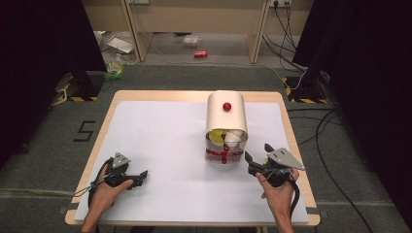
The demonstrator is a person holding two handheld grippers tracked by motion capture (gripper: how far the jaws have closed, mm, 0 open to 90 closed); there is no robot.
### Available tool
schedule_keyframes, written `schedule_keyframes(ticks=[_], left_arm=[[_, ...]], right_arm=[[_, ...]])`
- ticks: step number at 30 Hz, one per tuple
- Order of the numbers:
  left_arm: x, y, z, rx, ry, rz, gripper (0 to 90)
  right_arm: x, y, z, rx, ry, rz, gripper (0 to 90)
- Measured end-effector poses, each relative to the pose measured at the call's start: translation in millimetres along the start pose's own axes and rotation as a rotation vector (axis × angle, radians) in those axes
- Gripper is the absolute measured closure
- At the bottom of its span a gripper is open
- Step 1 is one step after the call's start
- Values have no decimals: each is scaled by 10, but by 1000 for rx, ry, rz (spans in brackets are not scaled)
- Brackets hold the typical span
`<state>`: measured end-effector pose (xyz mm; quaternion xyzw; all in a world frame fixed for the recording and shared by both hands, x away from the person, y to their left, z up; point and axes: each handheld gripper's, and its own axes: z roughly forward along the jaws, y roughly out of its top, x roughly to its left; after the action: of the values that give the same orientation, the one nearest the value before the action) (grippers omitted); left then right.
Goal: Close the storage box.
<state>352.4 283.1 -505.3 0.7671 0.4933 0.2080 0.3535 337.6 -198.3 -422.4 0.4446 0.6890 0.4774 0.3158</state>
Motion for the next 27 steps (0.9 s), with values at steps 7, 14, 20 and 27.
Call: schedule_keyframes(ticks=[7,14,20,27], left_arm=[[0,0,0,0,0,0,105],[0,0,0,0,0,0,105],[0,0,-1,0,1,1,105],[0,-1,-1,0,1,1,105]], right_arm=[[-66,-26,-87,12,-6,12,210],[-96,-47,-129,15,-10,28,183],[-91,-53,-166,12,-5,26,174],[-76,-64,-196,16,1,30,169]])
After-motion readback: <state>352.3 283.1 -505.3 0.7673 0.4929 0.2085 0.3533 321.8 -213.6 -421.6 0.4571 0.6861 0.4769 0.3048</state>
